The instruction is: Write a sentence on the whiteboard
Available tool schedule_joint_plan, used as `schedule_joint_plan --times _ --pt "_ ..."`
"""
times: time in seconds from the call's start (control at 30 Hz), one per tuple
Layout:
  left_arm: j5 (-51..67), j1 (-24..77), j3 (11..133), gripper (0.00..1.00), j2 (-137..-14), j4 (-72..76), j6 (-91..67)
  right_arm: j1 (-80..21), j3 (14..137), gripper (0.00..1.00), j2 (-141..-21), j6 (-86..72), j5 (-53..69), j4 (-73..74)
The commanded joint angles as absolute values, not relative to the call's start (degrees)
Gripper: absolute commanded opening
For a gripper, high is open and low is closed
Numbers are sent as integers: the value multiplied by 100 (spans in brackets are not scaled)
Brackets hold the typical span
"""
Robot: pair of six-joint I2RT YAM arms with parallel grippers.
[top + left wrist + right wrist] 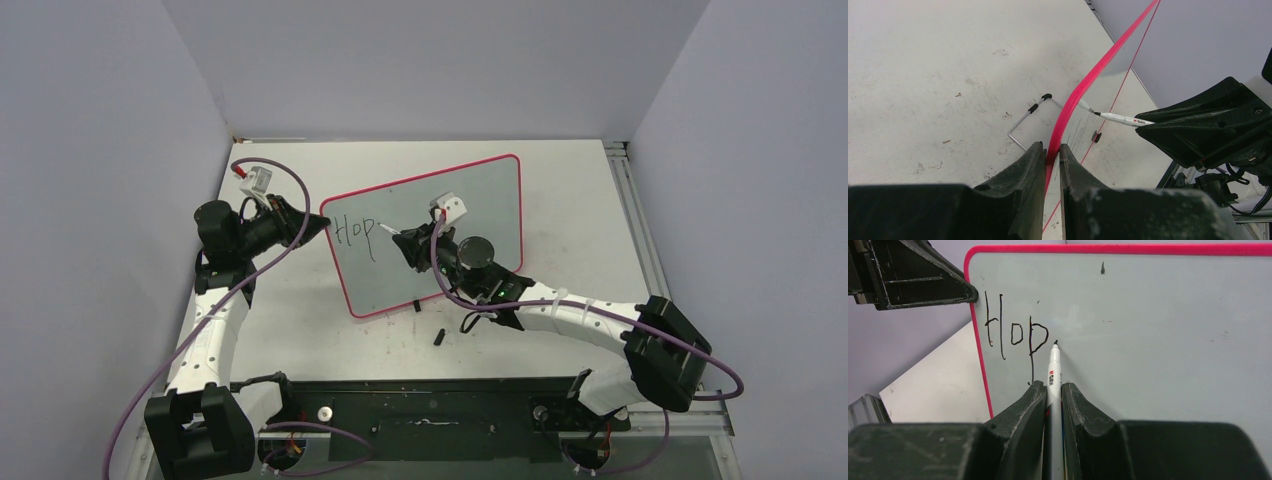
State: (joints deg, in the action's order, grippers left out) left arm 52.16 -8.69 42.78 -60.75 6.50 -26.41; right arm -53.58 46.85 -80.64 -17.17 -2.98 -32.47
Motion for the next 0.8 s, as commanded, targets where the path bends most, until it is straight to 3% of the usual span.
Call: schedule_joint_plan --times 0.0,0.77 --pt "5291 -851 4438 12 -5994 773 -2645 -5300 4707 5 -8100 -1758 -256 -3434" --pt "5282 -850 4437 12 -5985 773 -2637 -5230 4574 5 -7720 -1631 -763 -3288"
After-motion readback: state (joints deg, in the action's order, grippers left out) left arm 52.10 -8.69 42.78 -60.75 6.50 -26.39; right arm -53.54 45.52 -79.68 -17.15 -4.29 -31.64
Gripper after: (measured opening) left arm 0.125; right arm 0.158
